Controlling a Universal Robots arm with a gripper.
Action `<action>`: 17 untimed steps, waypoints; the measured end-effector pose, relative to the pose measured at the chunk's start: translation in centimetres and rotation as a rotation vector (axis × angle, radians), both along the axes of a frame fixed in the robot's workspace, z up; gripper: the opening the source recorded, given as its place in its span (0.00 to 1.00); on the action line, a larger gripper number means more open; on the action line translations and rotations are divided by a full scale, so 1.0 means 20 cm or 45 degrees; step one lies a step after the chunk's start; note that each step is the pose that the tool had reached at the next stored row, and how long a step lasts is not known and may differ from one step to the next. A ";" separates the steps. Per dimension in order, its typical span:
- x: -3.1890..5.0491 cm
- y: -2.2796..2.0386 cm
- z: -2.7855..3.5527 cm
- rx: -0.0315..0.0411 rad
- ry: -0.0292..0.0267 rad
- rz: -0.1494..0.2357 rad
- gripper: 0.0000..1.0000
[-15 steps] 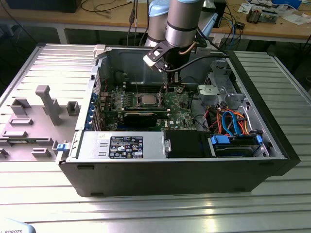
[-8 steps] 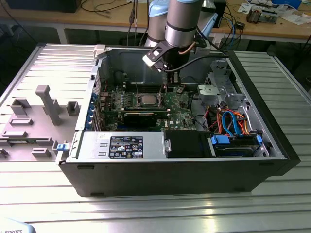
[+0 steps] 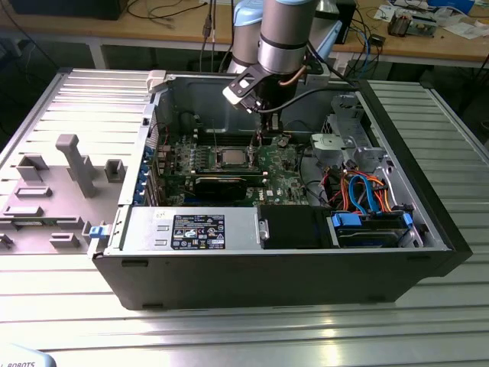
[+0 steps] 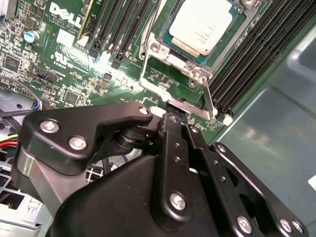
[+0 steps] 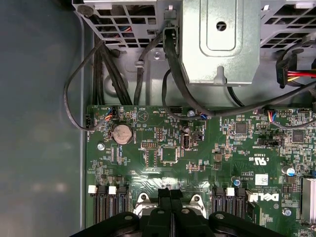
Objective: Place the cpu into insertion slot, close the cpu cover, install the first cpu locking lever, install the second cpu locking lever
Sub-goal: 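Close the cpu cover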
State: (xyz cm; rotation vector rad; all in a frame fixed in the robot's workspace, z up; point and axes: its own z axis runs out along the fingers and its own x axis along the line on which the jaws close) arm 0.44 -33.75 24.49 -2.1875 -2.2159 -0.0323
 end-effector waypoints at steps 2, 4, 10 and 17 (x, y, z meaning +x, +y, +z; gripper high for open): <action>-0.006 0.000 0.000 0.0006 -0.0001 0.000 0.11; -0.006 0.000 0.000 0.0006 0.0000 0.000 0.11; -0.007 0.000 0.000 0.0005 -0.0001 0.000 0.11; -0.017 0.000 0.000 0.0004 0.0000 0.000 0.11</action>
